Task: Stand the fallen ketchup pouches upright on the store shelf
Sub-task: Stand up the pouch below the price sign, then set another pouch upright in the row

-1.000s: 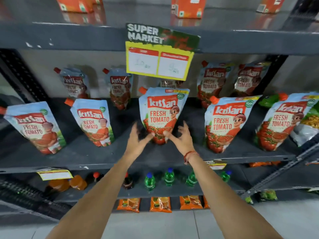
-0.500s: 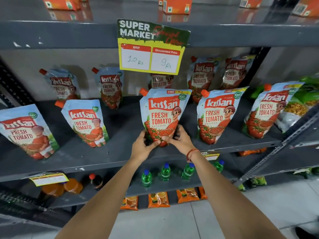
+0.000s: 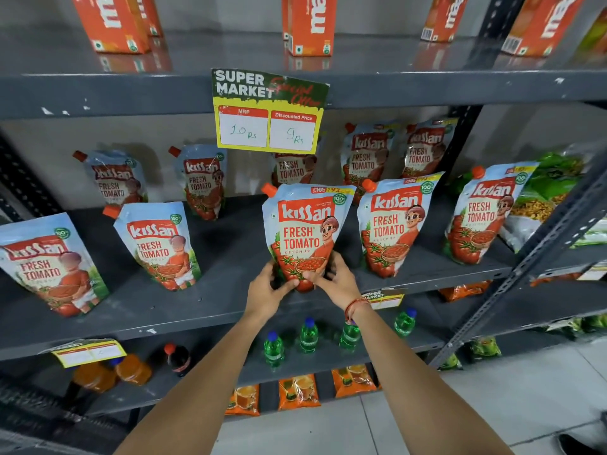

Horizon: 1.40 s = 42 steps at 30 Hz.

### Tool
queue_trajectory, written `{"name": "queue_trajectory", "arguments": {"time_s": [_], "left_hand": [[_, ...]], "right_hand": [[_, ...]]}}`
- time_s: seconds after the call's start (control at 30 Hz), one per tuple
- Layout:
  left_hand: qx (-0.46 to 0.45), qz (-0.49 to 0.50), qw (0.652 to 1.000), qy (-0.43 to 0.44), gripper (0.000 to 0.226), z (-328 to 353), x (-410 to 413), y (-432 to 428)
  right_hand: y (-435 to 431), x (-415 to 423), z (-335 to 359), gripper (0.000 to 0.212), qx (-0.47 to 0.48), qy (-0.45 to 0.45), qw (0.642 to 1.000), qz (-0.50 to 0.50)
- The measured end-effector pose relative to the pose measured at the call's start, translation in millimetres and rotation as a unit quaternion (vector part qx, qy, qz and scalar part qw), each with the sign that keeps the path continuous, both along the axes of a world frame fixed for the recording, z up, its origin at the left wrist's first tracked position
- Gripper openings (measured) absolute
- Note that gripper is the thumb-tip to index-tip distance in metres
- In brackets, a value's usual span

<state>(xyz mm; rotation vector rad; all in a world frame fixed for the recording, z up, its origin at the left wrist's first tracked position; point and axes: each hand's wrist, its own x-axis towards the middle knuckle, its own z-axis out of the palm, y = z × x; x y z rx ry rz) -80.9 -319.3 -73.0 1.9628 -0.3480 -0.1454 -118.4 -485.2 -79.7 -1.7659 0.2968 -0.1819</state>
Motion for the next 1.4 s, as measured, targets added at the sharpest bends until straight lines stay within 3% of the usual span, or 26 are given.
{"name": "queue_trajectory", "arguments": {"time_s": [0.27,0.37,0.47,0.53,0.63,0.77,0.9,1.03,1.17,1.3,1.4], "left_hand": [[0.038,-0.005,0.999,-0.016,0.065,6.2,-3.9,-2.1],[0.033,0.007,0.999,-0.010,0.068,8.7,-7.2,7.1],[-0.021,0.060,0.998,-0.009,0.055,9.4,-5.7,35.8],[-0.075,0.132,0.988,-0.016,0.037,9.5,-2.9,65.4],[-0.116,0.255,0.959,-0.047,0.019,6.5,1.2,114.8],[-0.118,0.325,0.936,-0.069,0.033,0.1,17.3,171.4],[-0.071,0.260,0.963,0.003,0.071,-2.0,45.4,205.9],[-0.075,0.149,0.981,0.095,0.085,4.7,67.1,211.3],[-0.070,0.093,0.989,0.086,0.072,7.9,73.7,207.4],[-0.003,0.087,0.994,0.060,0.054,4.4,69.6,209.4],[0.022,0.074,0.996,0.047,0.051,4.7,61.5,208.9]], "right_hand": [[6.4,-8.5,4.0,0.080,-0.018,0.014,0.999,-0.026],[20.4,-20.9,3.7,0.082,-0.071,-0.003,0.991,-0.112],[53.2,-35.0,-0.9,0.046,-0.118,-0.083,0.961,-0.237],[79.9,-36.0,-1.9,0.028,-0.144,-0.115,0.952,-0.245],[116.2,-21.9,-1.7,0.023,-0.163,-0.132,0.959,-0.192],[157.3,13.0,1.8,0.039,-0.170,-0.096,0.978,-0.079],[189.7,50.4,4.9,0.079,-0.094,0.005,0.995,0.040],[206.3,79.0,14.2,0.093,-0.039,0.038,0.995,0.088],[212.2,92.4,18.1,0.078,-0.022,0.052,0.986,0.156],[206.5,85.3,12.5,0.051,-0.052,0.030,0.989,0.134],[196.2,75.4,7.0,0.050,-0.044,0.025,0.989,0.137]]}}
